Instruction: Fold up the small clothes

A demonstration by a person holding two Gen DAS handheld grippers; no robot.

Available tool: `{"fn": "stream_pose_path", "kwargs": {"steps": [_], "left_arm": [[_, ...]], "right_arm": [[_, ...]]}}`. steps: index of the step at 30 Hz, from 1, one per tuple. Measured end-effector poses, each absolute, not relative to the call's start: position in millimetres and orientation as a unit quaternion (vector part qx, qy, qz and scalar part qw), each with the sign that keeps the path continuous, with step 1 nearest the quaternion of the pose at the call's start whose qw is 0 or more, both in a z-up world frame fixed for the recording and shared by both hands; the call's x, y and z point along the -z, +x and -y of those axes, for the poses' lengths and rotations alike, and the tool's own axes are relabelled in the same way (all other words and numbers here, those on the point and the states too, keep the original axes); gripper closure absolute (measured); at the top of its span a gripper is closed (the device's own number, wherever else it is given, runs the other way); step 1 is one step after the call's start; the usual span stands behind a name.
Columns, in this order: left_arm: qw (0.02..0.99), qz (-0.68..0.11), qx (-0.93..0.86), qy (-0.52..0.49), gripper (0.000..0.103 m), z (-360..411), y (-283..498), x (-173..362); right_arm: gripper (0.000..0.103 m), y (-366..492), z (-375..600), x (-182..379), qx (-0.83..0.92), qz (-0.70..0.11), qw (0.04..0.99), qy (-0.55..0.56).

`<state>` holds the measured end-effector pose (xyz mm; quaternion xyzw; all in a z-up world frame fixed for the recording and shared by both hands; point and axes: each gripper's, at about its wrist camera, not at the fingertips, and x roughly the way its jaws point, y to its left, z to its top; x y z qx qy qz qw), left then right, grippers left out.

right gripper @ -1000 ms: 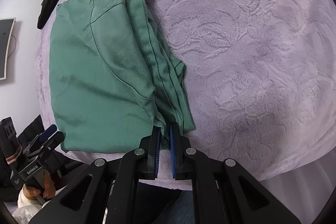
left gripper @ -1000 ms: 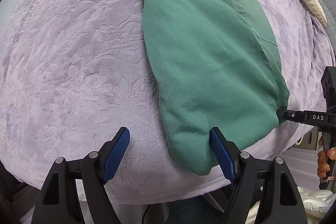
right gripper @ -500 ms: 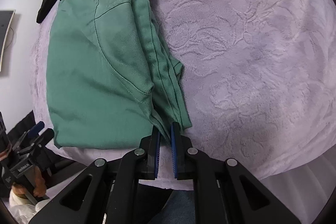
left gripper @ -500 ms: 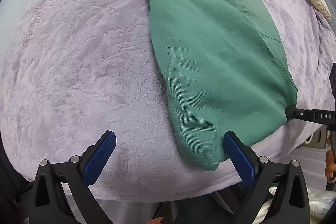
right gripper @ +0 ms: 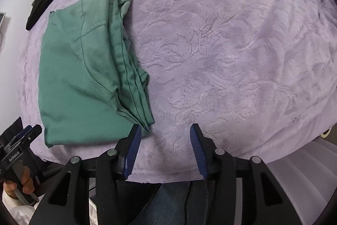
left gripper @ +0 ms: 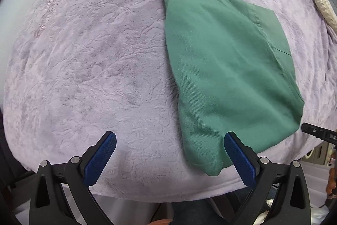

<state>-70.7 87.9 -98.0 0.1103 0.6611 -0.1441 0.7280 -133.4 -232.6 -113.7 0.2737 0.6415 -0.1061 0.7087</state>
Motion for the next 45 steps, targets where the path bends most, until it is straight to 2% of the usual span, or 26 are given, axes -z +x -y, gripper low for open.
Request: {"fn": "stream_pose_path", "kwargs": {"steps": [4, 7, 9, 10, 11, 17, 45], "left_arm": [[0.739, -0.651, 0.135, 0.114, 0.001, -81.1, -66.1, 82.6], [0.751, -0.636, 0.132, 0.116, 0.001, -74.3, -63.5, 66.6], [0.760, -0.626, 0.131, 0.115, 0.001, -70.1, -62.3, 54.7], [0.763, -0.623, 0.131, 0.115, 0.001, -68.8, -61.6, 50.4], [0.766, -0.619, 0.130, 0.115, 0.001, -67.3, -61.0, 46.0], [0.777, -0.608, 0.123, 0.111, 0.001, -64.7, -60.0, 28.4], [0.776, -0.612, 0.117, 0.103, 0.001, -63.1, -61.2, 26.1]], "right_arm": [[0.025, -112.9, 225.5, 76.3, 0.095, -0.613, 0.741, 0.257], [0.021, -97.2, 212.6, 50.8, 0.092, -0.598, 0.761, 0.234], [0.013, -90.2, 198.6, 40.0, 0.096, -0.596, 0.768, 0.215], [0.003, -88.3, 196.1, 37.4, 0.100, -0.596, 0.769, 0.207], [0.000, -86.1, 191.3, 34.8, 0.103, -0.595, 0.773, 0.197], [0.000, -82.4, 177.8, 24.6, 0.106, -0.590, 0.780, 0.181], [0.000, -88.4, 177.6, 25.7, 0.118, -0.594, 0.775, 0.183]]}}
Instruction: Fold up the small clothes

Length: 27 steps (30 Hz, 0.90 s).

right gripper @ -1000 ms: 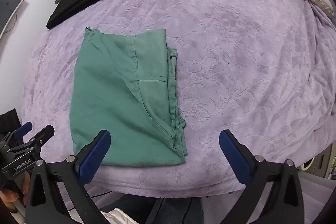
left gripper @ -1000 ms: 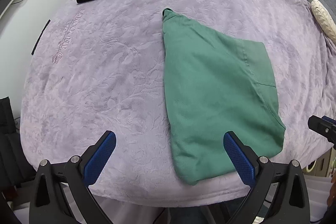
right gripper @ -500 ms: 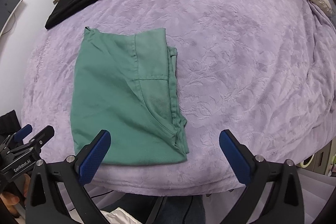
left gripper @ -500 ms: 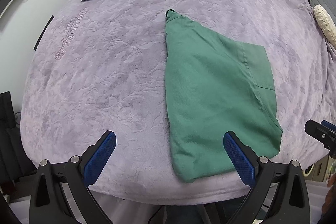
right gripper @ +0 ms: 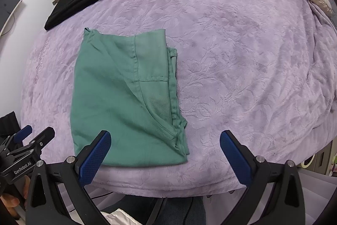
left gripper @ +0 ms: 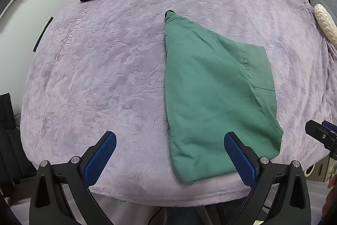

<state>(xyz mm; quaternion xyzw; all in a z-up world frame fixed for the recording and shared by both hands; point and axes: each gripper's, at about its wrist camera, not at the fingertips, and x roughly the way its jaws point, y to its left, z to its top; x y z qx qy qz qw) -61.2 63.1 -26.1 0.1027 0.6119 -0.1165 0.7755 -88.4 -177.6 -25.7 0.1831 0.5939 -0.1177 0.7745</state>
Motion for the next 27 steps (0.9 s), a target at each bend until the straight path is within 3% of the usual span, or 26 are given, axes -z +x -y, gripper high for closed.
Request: {"fn": "stream_pose_path", "kwargs": {"steps": [27], "left_arm": [[0.774, -0.615, 0.112, 0.102, 0.001, -69.6, -59.1, 28.6]], "right_arm": [[0.000, -85.9, 171.6, 26.1, 0.116, -0.596, 0.773, 0.181]]}}
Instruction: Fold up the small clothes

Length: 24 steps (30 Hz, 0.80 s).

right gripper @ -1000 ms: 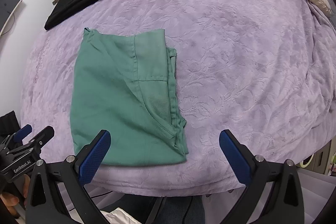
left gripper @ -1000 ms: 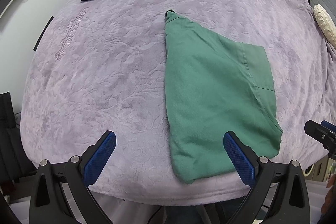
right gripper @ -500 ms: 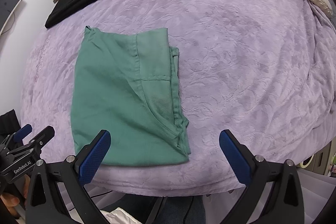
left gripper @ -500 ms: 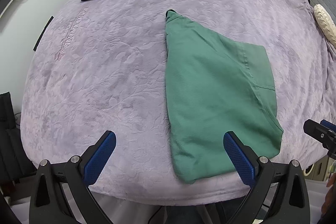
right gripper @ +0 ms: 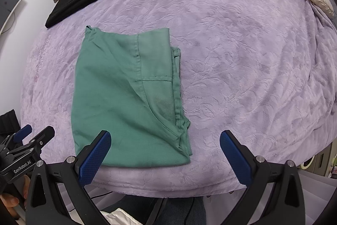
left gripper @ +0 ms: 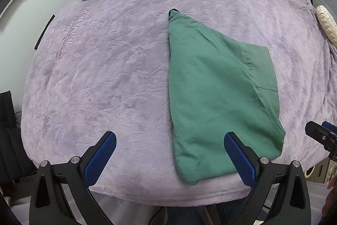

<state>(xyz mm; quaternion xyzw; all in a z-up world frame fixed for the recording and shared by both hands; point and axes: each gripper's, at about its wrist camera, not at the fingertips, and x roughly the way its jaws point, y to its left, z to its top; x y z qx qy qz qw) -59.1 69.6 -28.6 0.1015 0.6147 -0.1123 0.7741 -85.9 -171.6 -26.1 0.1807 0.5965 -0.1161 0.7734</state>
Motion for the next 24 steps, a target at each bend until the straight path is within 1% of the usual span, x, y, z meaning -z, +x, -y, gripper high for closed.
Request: {"fn": "stream_pose_path", "kwargs": {"steps": [24], "left_arm": [[0.773, -0.617, 0.110, 0.101, 0.001, -70.2, -59.4, 31.3]], "right_arm": [[0.000, -83.6, 169.0, 26.7, 0.115, -0.598, 0.773, 0.179]]}}
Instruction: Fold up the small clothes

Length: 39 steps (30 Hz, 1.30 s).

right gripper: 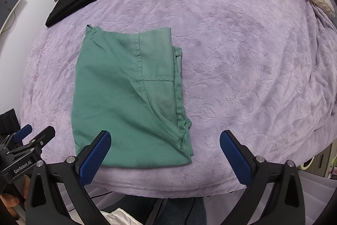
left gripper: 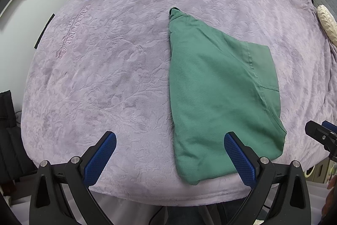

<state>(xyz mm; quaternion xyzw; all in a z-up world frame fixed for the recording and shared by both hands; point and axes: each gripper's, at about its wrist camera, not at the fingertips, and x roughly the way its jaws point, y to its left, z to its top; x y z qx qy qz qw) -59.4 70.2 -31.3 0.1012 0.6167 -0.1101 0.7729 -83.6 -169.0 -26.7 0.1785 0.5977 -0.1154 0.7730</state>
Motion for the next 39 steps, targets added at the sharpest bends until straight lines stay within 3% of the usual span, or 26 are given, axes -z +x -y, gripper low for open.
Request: {"fn": "stream_pose_path", "kwargs": {"steps": [39], "left_arm": [[0.777, -0.612, 0.106, 0.105, 0.001, -71.4, -60.5, 30.8]], "right_arm": [[0.000, -85.3, 168.1, 28.7, 0.115, -0.599, 0.772, 0.180]]}}
